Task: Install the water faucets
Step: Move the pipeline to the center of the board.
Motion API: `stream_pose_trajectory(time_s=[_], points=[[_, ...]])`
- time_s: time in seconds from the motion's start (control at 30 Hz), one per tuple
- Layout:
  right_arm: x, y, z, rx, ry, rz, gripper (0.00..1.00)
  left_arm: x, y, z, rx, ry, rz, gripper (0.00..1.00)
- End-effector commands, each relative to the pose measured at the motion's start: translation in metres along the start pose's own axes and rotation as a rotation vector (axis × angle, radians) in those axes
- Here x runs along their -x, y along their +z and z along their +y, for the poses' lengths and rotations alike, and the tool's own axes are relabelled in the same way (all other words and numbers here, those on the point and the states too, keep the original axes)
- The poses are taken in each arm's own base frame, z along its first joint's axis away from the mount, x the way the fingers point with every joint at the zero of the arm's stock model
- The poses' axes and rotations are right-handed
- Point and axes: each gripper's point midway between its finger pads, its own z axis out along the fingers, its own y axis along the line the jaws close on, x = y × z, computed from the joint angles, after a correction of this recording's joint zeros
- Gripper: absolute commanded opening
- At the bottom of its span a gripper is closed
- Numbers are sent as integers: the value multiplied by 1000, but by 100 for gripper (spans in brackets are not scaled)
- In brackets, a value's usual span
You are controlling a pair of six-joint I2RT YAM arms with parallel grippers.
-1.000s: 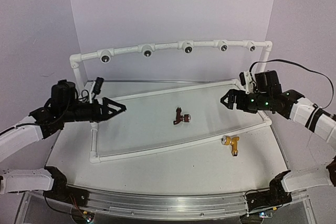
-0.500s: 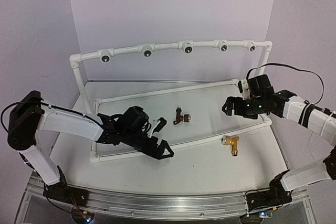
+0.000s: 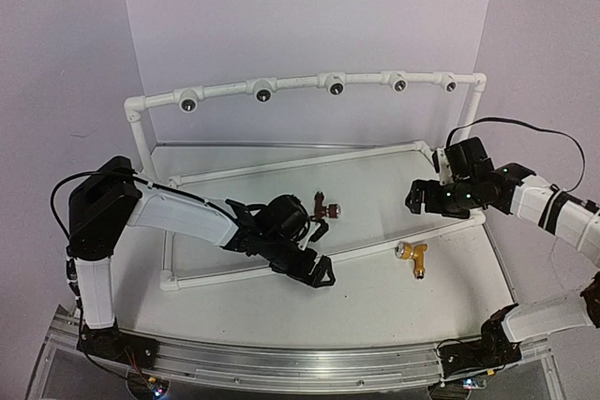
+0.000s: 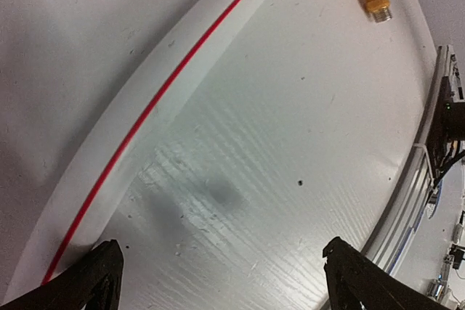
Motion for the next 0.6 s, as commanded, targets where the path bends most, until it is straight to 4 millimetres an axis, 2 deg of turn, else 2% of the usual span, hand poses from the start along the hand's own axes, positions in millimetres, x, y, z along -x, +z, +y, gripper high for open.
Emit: stream_pose_trajectory(time_s=[0.0, 0.17, 0.37, 0.47, 0.57], points=[[0, -8, -15, -88, 19, -7, 98, 1, -8, 53, 183, -103, 5, 100], [-23, 4, -14, -81, 46, 103, 98, -3, -33, 107, 282, -218, -28, 100], [-75, 33, -12, -107, 50, 301, 98, -19, -76, 168, 428, -330, -93, 100], [-93, 42, -12, -134, 38, 354, 98, -26, -92, 179, 454, -360, -116, 100], [-103, 47, -22, -189, 40, 371, 98, -26, -100, 172, 426, -357, -147, 100]])
